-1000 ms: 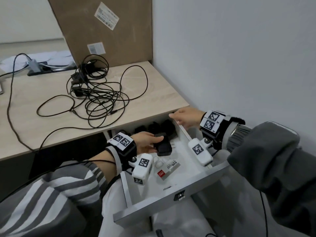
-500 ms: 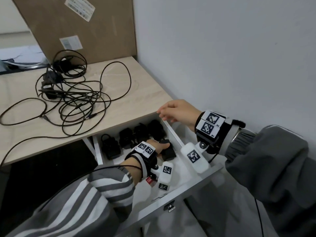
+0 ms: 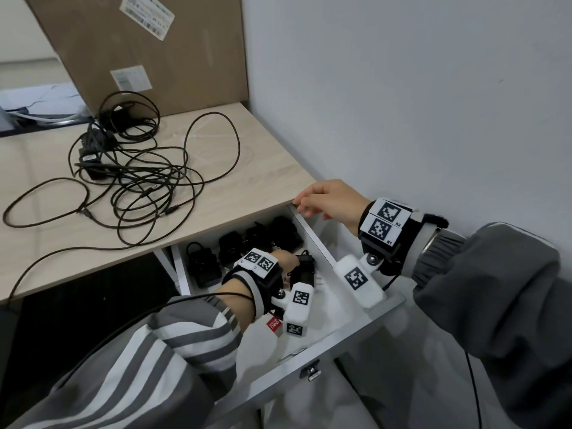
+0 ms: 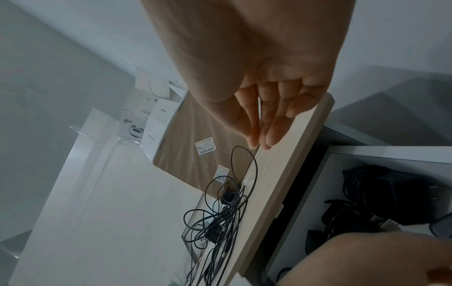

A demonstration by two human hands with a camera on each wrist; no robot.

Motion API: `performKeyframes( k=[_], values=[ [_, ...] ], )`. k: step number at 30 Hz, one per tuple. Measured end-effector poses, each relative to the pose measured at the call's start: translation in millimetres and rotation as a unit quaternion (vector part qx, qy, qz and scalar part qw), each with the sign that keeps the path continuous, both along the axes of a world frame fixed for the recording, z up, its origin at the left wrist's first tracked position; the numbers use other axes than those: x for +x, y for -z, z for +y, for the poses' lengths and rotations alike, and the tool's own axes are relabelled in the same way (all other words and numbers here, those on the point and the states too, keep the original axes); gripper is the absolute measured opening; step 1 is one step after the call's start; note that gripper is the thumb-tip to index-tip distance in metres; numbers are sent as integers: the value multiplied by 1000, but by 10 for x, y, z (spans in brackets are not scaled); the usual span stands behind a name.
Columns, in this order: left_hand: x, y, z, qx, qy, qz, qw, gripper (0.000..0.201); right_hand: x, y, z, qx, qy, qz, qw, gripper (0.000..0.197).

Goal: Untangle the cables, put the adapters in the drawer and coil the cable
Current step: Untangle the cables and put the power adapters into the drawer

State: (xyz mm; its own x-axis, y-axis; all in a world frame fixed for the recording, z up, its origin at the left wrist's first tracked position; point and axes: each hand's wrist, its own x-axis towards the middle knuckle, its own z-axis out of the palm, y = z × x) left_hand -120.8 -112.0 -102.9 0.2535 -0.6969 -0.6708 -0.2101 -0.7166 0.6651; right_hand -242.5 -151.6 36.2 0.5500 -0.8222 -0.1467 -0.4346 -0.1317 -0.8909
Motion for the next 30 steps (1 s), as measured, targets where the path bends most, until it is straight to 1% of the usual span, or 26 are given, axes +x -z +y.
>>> performKeyframes(
  k=[2,4,6,10,16,20,22,24,27,30],
  values=[
    [-2,21,1,18,4,4,1000,12,1,-21,12,-1,3,1,1000,20],
    [3,53,4,43,-15,24,999,12,1,-37,15,0,6,1,1000,20],
    [7,65,3,74,-28,51,996,21,4,-52,18,0,7,-1,1000,19],
    [11,91,-5,105,-4,60,993,26,11,-59,32,2,5,-1,1000,18],
    [40,92,27,100,6,90,991,21,21,-36,52,8,-3,8,1000,17],
    [101,72,32,84,23,62,994,16,63,-48,61,8,-6,10,1000,17],
    [158,-17,74,54,17,40,998,25,124,-63,64,10,-10,12,1000,17],
    [254,-163,128,17,-2,52,999,28,235,-97,62,10,-16,8,1000,17],
    [461,-523,255,-36,-18,101,994,11,501,-208,41,-11,-30,2,999,17],
    [748,-1022,464,-106,-13,106,989,10,856,-350,5,-42,-48,3,998,16]
  ],
)
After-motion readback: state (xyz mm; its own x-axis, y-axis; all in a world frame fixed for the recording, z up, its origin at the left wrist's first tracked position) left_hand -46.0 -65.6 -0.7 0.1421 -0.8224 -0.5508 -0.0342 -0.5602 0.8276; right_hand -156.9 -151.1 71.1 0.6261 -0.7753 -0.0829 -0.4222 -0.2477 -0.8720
